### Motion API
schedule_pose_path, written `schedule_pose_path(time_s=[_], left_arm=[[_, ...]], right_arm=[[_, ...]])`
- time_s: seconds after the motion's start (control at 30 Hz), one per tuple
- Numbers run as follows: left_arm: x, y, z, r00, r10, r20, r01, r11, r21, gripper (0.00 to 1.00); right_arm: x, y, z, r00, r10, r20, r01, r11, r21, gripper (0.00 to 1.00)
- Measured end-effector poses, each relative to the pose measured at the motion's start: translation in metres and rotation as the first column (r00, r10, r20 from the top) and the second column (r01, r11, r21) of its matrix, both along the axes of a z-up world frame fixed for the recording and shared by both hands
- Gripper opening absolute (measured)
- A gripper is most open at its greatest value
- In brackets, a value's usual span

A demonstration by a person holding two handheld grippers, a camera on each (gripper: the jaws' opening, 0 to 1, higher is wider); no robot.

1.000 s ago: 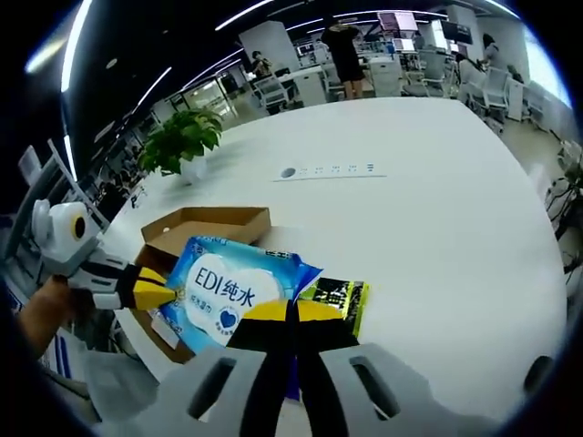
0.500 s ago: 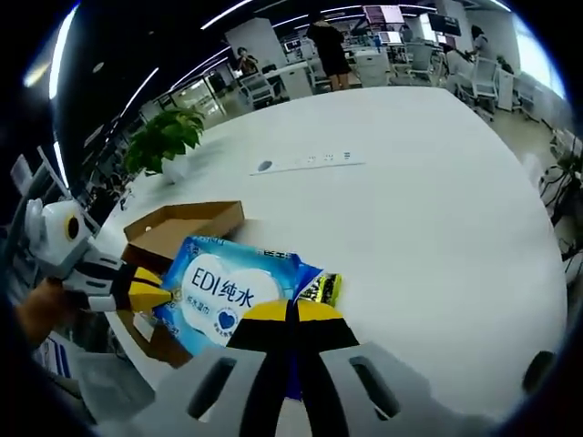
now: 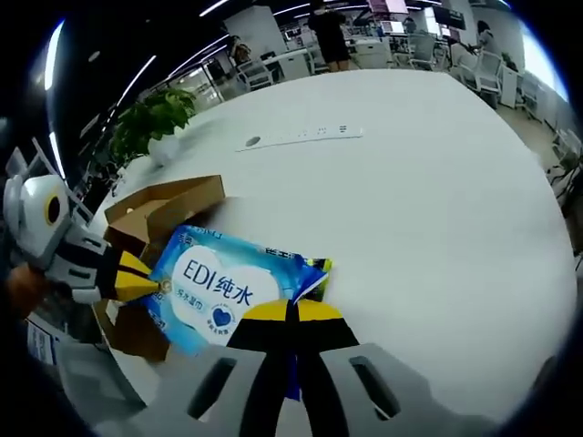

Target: Operate the shoe box by opening the lid, removing the specified soft item, and placing it in the target area until the item is outside and the box remains undamaged.

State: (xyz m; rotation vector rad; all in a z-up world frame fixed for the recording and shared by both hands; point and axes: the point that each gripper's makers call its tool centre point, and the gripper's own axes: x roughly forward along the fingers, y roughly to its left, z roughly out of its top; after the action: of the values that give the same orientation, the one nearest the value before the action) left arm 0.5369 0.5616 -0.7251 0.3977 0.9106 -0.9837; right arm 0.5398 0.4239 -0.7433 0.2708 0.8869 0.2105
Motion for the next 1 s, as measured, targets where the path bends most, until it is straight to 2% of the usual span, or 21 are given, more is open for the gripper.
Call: schedule_pose_path(time_s=[0.17, 0.4, 0.57, 0.73, 0.87, 1.0], left_arm=[[0.002, -0.002, -0.005, 0.999, -0.033, 0.013, 0.032, 0.999, 0.036, 0.0], [0.002, -0.004, -0.009, 0.997, -0.075, 0.033, 0.072, 0.994, 0.076, 0.0], [0.001, -0.003, -0.015, 0.996, -0.088, 0.019, 0.086, 0.991, 0.098, 0.0], [-0.001, -0.002, -0.02, 0.992, -0.118, 0.037, 0.112, 0.985, 0.13, 0.0], [-0.002, 0.001, -0.025, 0.991, -0.131, 0.03, 0.125, 0.981, 0.152, 0.0], [-0.003, 0.005, -0.026, 0.987, -0.154, 0.05, 0.144, 0.976, 0.165, 0.01]], right_arm=[[0.004, 0.0, -0.013, 1.0, -0.001, -0.005, 0.001, 1.0, -0.014, 0.0], [0.01, 0.001, -0.022, 1.0, -0.022, 0.001, 0.022, 1.0, -0.022, 0.0], [0.01, 0.004, -0.029, 1.0, -0.017, -0.009, 0.017, 0.999, -0.038, 0.0], [0.012, 0.003, -0.029, 1.0, -0.029, 0.001, 0.029, 0.999, -0.035, 0.0], [0.012, 0.002, -0.03, 0.999, -0.042, -0.004, 0.042, 0.999, -0.023, 0.0], [0.012, 0.0, -0.03, 0.998, -0.066, -0.014, 0.066, 0.998, -0.005, 0.0]])
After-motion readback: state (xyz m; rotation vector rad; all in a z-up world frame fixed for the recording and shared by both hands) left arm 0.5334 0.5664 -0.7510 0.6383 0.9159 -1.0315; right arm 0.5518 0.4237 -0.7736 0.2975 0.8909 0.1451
